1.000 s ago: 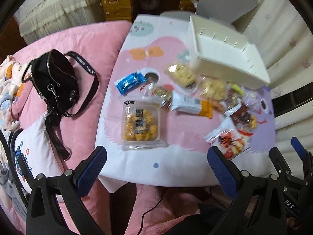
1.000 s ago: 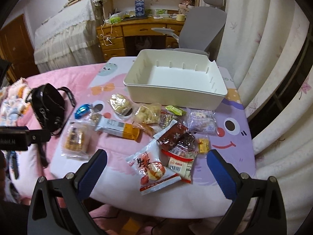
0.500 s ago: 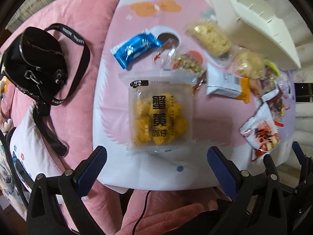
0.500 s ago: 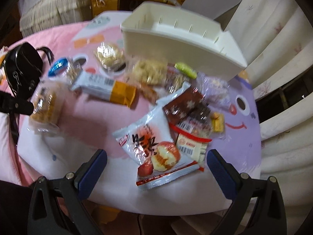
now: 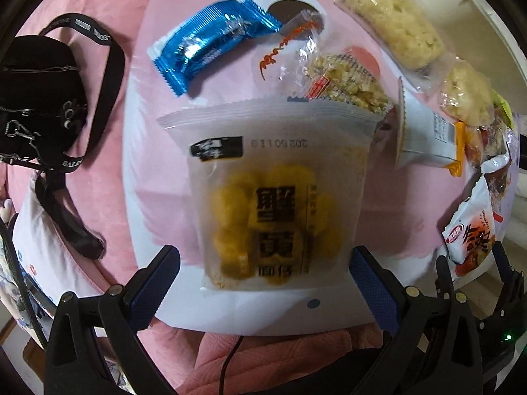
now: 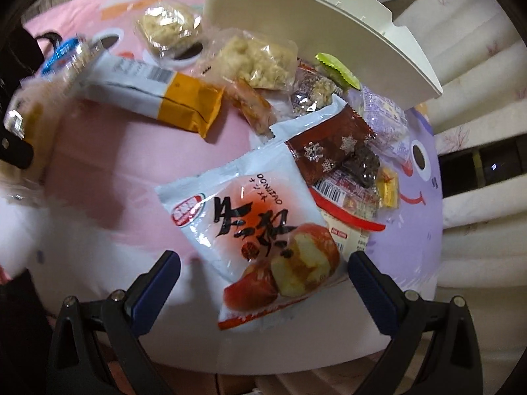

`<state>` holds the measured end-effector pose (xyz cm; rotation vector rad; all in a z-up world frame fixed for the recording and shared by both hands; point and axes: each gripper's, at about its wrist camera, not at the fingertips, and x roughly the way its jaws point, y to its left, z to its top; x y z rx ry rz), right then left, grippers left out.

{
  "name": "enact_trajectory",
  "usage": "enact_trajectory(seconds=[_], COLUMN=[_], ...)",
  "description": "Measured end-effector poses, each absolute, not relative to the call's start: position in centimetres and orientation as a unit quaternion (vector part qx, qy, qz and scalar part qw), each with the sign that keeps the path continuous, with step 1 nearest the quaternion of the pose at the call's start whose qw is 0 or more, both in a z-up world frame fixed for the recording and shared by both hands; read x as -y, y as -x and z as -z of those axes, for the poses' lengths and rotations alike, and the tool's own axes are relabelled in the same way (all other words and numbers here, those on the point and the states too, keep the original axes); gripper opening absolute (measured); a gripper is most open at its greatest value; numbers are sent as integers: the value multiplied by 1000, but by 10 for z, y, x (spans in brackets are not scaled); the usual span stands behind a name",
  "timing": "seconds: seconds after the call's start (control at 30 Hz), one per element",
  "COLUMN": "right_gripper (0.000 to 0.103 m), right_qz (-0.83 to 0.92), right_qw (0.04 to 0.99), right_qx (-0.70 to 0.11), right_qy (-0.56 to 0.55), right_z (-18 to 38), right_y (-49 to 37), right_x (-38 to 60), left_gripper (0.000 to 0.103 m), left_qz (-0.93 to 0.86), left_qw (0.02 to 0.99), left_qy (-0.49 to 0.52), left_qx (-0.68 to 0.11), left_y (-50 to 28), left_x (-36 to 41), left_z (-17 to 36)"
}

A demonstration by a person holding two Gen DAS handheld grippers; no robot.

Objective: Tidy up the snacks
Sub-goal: 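Reach the left tool to the clear yellow-bun bag while the right tool reaches the white apple-print bag, then grasp and lift the bun bag with left tool while right tool lifts the apple-print bag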

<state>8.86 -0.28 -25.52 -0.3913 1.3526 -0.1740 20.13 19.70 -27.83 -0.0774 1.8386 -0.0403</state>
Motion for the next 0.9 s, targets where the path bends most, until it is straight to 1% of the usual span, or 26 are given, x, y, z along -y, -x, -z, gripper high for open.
enact_trajectory(seconds=[0.1,0.17,0.23,0.3,0.37,0.53,0.57,0.6,0.67,0.73,0.8,0.9], right_gripper=[102,102,98,97,95,80,75,71,70,68,64,63], right_qz=[87,89,92,91,87,77,73,72,77,81,85,88], right_qw=[752,751,756,760,763,764,763,761,756,753,751,748], right_qx=[-624,-623,-617,-612,-609,-616,-618,-622,-628,-634,-641,-653], right_qy=[197,199,196,197,200,178,173,169,170,158,132,80], right_z=[263,266,265,265,264,262,263,263,263,263,260,255], right_y=[-93,-98,-100,-103,-106,-108,-110,-111,-112,-113,-114,-113], right_x=[0,0,1,0,-2,-5,-3,-4,-5,-5,0,4], left_gripper=[102,100,98,93,85,81,78,77,70,69,68,68], left_qz=[20,23,25,29,32,41,42,44,48,51,48,42], left_qw=[595,588,579,574,569,563,563,564,566,567,566,563], left_qy=[30,34,39,41,38,43,43,45,50,50,50,54], left_qx=[-803,-808,-814,-817,-821,-824,-824,-823,-821,-821,-822,-823], left_y=[-208,-212,-215,-217,-219,-221,-222,-221,-221,-220,-218,-215], left_x=[-196,-198,-197,-196,-195,-197,-197,-199,-200,-203,-211,-222], left_z=[288,295,300,303,306,308,307,307,303,300,300,296])
